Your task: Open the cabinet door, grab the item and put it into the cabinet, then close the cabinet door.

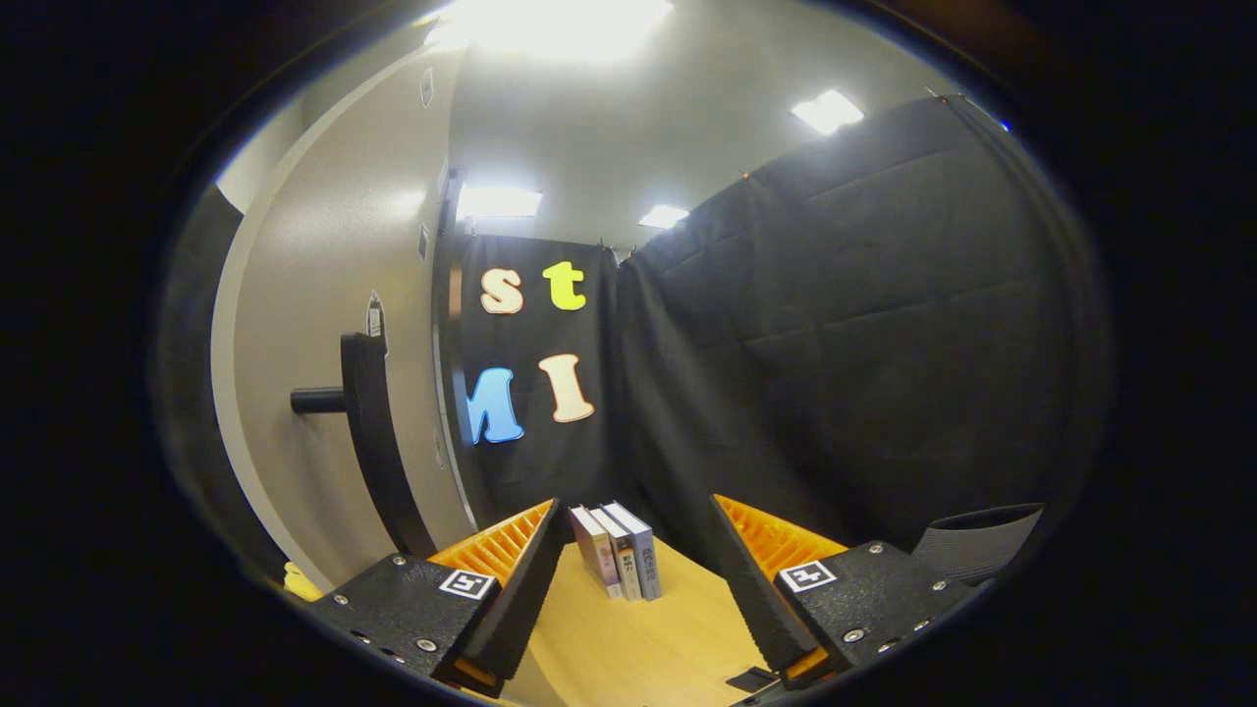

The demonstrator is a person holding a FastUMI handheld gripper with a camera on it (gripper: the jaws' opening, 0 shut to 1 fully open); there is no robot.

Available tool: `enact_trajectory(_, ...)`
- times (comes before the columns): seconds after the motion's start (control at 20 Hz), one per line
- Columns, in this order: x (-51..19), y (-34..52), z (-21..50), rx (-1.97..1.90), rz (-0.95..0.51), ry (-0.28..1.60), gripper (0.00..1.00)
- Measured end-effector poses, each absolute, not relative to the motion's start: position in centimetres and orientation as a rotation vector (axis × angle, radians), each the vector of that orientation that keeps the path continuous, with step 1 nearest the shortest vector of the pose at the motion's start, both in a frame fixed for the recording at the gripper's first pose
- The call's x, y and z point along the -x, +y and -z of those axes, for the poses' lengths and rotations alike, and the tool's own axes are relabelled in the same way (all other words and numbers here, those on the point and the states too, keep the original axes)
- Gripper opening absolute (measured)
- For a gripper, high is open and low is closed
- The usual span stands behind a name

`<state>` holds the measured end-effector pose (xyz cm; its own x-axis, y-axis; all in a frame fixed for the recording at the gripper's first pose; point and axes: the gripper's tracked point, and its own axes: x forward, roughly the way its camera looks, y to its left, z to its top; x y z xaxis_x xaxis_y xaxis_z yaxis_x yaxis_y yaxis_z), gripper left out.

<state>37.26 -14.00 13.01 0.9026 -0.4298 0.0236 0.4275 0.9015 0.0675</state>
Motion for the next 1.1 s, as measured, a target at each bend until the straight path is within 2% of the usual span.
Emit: enact_trajectory(1.1,-41.4,1.1,-12.5,-0.085,0.136,-0.03,0.89)
